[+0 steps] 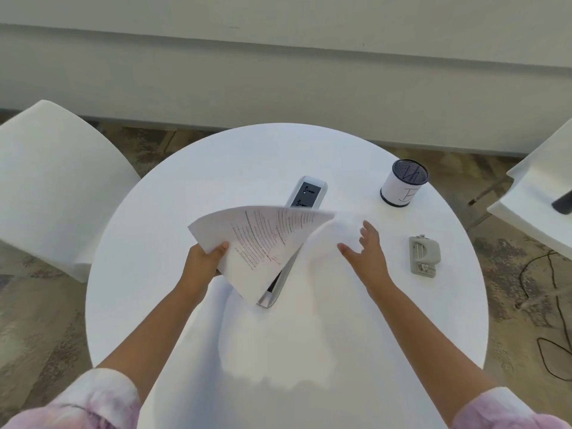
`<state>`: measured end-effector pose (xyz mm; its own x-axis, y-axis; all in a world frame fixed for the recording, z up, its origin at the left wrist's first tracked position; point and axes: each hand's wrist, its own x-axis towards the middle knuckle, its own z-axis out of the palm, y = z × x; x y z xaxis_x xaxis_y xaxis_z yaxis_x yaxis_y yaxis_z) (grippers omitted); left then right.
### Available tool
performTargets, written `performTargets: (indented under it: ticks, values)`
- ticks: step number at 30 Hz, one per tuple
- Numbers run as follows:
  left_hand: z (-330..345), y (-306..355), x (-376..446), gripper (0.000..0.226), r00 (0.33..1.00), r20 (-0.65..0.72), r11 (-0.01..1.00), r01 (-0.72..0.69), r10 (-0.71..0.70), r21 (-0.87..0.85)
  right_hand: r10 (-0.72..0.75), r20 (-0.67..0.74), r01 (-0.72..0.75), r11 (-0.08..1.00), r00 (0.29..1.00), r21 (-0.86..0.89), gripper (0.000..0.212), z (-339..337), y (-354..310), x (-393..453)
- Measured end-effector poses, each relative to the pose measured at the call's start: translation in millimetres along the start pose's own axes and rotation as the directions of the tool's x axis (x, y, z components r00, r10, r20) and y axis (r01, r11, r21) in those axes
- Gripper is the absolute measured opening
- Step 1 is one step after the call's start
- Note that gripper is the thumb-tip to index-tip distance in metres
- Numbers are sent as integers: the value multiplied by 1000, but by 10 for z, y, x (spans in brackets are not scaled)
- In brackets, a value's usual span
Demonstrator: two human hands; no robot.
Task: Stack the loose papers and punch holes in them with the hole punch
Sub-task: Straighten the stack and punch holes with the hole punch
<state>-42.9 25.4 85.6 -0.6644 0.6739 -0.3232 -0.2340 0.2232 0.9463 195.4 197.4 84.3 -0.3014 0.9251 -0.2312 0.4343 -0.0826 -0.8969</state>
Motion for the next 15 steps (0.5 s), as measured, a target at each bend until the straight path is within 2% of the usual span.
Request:
performTargets:
  ticks: [3,6,10,13,15]
  values:
    - [56,-106,-54,32,998,-32,994,57,-61,-93,118,19,-119,989,993,92,75,168,63,-172]
    - [132,-177,-123,38,995,-27,968,87,-96,-233,231,156,-246,965,960,88,74,353,112,-368]
    - [239,-266,-226,41,990,-22,936,121,-136,-329,236,325,-326,909,916,260,72,477,80,-461]
    - [325,-326,-323,43,992,2,910,118,-128,-398,213,287,-291,919,934,266,73,523,19,-437]
    - [367,-374,-372,43,990,23,890,135,-139,-436,216,227,-274,923,950,271,66,522,-27,-409]
